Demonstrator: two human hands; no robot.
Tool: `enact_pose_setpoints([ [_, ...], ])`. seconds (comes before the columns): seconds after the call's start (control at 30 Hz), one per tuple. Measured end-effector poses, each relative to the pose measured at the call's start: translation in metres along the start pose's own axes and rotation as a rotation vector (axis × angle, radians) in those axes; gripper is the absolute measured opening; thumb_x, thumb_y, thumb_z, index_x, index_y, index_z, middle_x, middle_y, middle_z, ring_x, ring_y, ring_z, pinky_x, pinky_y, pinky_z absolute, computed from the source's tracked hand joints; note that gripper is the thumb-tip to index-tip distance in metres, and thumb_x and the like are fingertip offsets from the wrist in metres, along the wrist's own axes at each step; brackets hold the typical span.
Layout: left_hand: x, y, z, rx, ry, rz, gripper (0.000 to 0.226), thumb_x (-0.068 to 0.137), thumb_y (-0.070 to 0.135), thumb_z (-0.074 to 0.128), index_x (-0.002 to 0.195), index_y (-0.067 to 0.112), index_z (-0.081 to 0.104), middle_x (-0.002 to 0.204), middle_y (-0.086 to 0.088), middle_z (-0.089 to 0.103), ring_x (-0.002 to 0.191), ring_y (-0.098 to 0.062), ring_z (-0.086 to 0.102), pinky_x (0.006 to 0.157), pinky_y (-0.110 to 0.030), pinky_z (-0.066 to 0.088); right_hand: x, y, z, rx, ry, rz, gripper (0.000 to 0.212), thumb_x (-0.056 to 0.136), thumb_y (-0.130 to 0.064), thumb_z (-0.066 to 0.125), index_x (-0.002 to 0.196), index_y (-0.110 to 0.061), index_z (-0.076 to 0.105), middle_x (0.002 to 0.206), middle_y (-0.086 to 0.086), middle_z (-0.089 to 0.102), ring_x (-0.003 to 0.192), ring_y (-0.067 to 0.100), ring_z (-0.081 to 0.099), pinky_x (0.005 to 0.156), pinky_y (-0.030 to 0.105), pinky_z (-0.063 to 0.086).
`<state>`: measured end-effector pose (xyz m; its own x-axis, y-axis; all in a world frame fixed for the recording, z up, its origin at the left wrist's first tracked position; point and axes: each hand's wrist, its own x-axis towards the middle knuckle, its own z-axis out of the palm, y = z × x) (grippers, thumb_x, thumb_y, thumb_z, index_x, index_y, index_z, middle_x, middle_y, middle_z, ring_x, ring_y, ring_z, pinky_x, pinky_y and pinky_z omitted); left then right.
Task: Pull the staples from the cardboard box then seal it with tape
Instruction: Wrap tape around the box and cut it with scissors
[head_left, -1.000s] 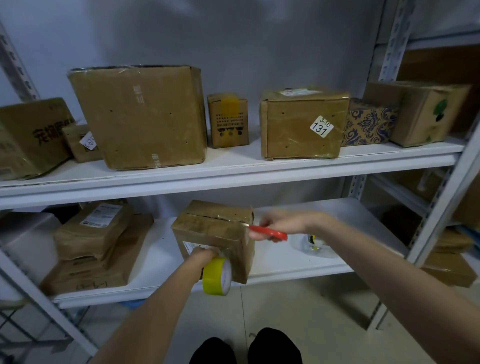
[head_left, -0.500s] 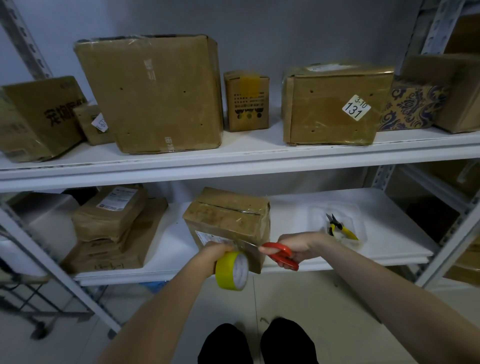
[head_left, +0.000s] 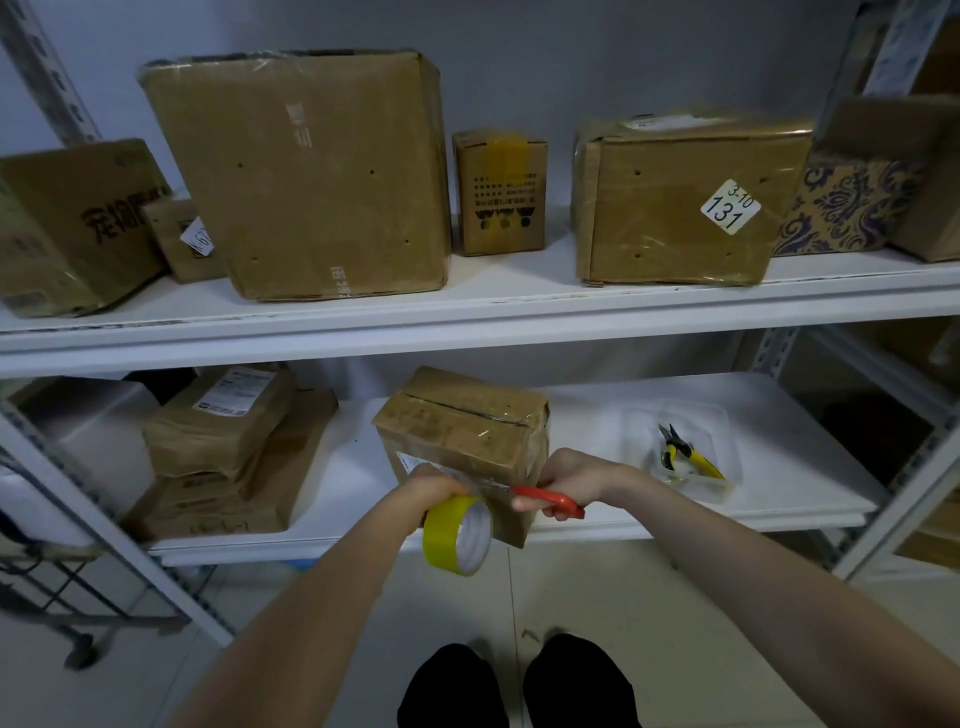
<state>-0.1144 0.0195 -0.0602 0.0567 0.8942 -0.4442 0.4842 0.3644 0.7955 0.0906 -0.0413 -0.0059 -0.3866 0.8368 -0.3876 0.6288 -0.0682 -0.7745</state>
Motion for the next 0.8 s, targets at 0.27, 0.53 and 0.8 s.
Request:
enact_pose_setpoints([
  [0.27,-0.014,0.007,-0.017,0.711,0.225,0.157,0.027,0.087,0.02,0.052,0.11,0.009,0.062,0.117,-0.012,0.063,0.11,-0.032,0.059,0.091,-0.036,0.05,-0.006,-0.006,-0.011,-0.099,-0.081,-0.002,0.016,0.09,-0.034,0.064,0.083,-0.022,0.057,0.057,-0.005,0.057,0.045,0.003,0.052,0.046,0.014,0.045],
  [0.53,-0.05,0.02,-0.022,0.858,0.418,0.441,0.018,0.089,0.019,0.05,0.087,0.016,0.067,0.117,-0.004,0.054,0.094,-0.029,0.062,0.074,-0.033,0.05,0.008,-0.005,0.002,-0.411,-0.212,0.303,0.096,0.072,-0.078,0.052,0.133,-0.005,0.044,0.09,0.014,0.051,0.068,0.016,0.041,0.065,0.03,0.046],
  [0.8,-0.051,0.027,-0.024,0.817,0.347,0.549,0.013,0.086,0.016,0.053,0.078,0.021,0.061,0.133,0.004,0.056,0.109,-0.021,0.06,0.081,-0.028,0.047,-0.047,-0.041,-0.028,-0.336,0.058,0.032,0.013,0.091,-0.03,0.063,0.082,-0.021,0.064,0.069,-0.008,0.057,0.066,0.002,0.059,0.061,0.009,0.045],
])
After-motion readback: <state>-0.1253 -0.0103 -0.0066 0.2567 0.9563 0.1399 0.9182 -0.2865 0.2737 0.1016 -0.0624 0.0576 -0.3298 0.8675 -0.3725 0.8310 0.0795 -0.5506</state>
